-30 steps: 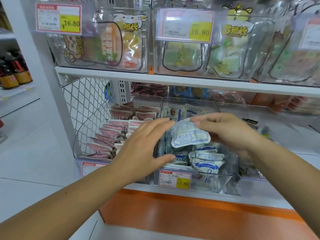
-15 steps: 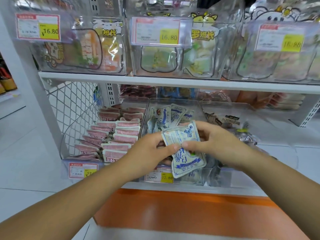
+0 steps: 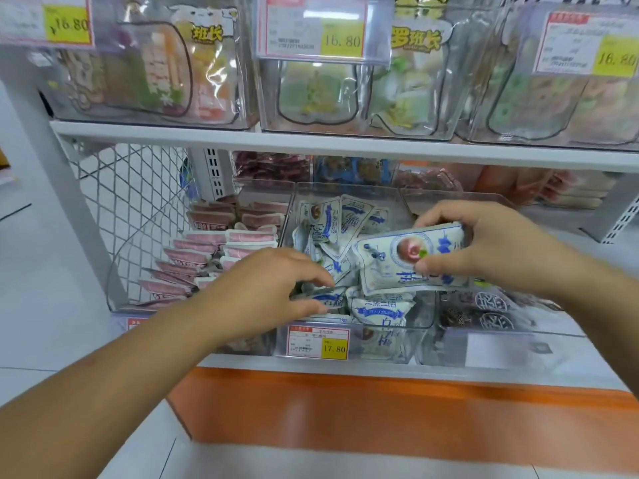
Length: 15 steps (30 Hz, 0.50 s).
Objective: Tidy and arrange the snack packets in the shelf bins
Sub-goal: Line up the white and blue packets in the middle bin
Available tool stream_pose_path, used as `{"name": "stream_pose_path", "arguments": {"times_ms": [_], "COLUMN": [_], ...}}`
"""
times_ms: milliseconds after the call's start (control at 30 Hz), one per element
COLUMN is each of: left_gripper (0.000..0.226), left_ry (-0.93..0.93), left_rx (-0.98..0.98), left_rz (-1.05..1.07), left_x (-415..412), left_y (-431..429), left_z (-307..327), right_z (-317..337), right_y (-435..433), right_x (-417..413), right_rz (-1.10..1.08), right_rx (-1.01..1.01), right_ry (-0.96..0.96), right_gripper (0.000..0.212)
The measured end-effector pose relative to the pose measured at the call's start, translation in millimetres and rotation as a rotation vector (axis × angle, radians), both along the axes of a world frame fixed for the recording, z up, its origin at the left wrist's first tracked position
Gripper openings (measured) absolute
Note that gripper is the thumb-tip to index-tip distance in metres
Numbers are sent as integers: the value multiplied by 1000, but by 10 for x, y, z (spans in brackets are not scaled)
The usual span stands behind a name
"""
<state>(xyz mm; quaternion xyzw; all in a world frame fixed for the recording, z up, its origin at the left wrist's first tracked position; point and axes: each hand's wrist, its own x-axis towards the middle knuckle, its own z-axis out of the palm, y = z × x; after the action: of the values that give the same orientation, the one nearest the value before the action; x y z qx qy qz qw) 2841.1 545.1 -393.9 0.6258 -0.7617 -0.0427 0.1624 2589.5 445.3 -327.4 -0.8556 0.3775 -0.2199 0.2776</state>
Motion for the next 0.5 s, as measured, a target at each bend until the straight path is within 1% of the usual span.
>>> {"name": "stream_pose_path", "arguments": {"times_ms": [67, 133, 167, 200, 233, 300, 333, 367, 433, 500], "left_gripper": [39, 39, 39, 39, 38, 36, 36, 36, 34, 30], "left_ry": [-81, -163, -194, -204, -196, -165, -164, -174, -212, -237], "left_rx": [-1, -12, -16, -15, -18, -36, -44, -48, -53, -66], "left_rz": [-48, -87, -101, -112, -123, -138, -143, -145, -153, -169], "left_x": [67, 83, 85, 89, 97, 129, 143, 158, 178, 187], "left_y": [-14, -27, -32, -36, -39, -54, -62, -71, -94, -121], "left_z": [-9, -29, -40, -49, -54, -69, -77, -85, -105, -125], "right_z": [-22, -38, -32, -19, 11, 93, 114, 117, 38, -107], "right_y": [8, 39, 61, 75, 90, 107, 108, 122, 156, 161], "right_x": [-26, -1, 17, 28, 34, 31, 31, 46, 116, 190], "right_rz": [40, 66, 68, 65, 57, 40, 57, 86, 162, 202], "right_rx": [-84, -221, -268, -274, -235, -117, -59, -8, 14, -97], "right_ry": [118, 257, 288, 255, 168, -56, -127, -153, -90, 65], "right_gripper": [34, 31, 28, 26, 25, 24, 25, 25, 25, 24]}}
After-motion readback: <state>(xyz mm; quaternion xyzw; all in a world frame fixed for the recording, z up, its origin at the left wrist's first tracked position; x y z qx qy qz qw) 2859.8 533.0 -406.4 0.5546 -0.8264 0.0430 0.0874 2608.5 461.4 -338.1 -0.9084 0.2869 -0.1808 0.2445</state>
